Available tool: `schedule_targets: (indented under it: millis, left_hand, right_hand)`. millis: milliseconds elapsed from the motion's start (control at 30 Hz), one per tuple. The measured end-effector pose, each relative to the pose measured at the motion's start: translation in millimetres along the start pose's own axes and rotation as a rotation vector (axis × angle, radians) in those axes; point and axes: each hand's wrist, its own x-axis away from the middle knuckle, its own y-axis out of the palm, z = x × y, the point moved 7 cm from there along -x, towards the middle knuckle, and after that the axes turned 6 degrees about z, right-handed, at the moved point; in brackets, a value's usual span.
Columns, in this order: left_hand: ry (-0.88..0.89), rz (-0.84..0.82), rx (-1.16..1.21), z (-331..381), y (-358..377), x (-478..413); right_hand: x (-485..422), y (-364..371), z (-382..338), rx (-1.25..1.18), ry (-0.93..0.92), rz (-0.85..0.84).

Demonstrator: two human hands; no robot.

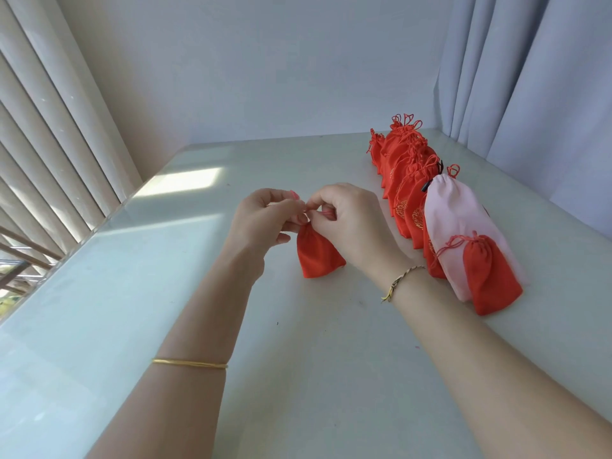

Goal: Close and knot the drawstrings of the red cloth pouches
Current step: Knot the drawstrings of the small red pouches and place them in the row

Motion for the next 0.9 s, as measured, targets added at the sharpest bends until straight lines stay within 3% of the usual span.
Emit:
schedule_targets:
  millis: [100, 267, 367, 533, 900]
  left_hand:
    - [-0.010, -0.020, -0.061, -0.3, 3.6, 1.7]
    - [0.220, 0.036, -0.205, 9.7, 4.4, 3.4]
    - [0.352, 0.045, -0.311, 15.7, 10.4, 4.5]
    - [0.374, 0.107, -0.402, 18.1, 13.0, 5.9]
    - [0.378, 0.045, -0.500, 11.0, 13.4, 2.3]
  right_hand:
    - [-0.4, 1.3, 12.9, -0.038, 0.145, -0.040]
    - [13.3, 18.1, 44.4, -0.586, 0.738, -0.116]
    - [22.7, 26.0, 47.5, -0.808, 0.961, -0.165]
    - [27.0, 28.6, 49.2, -0.912, 1.059, -0.180]
    - [22.5, 21.7, 54.8, -0.910, 1.003, -0.170]
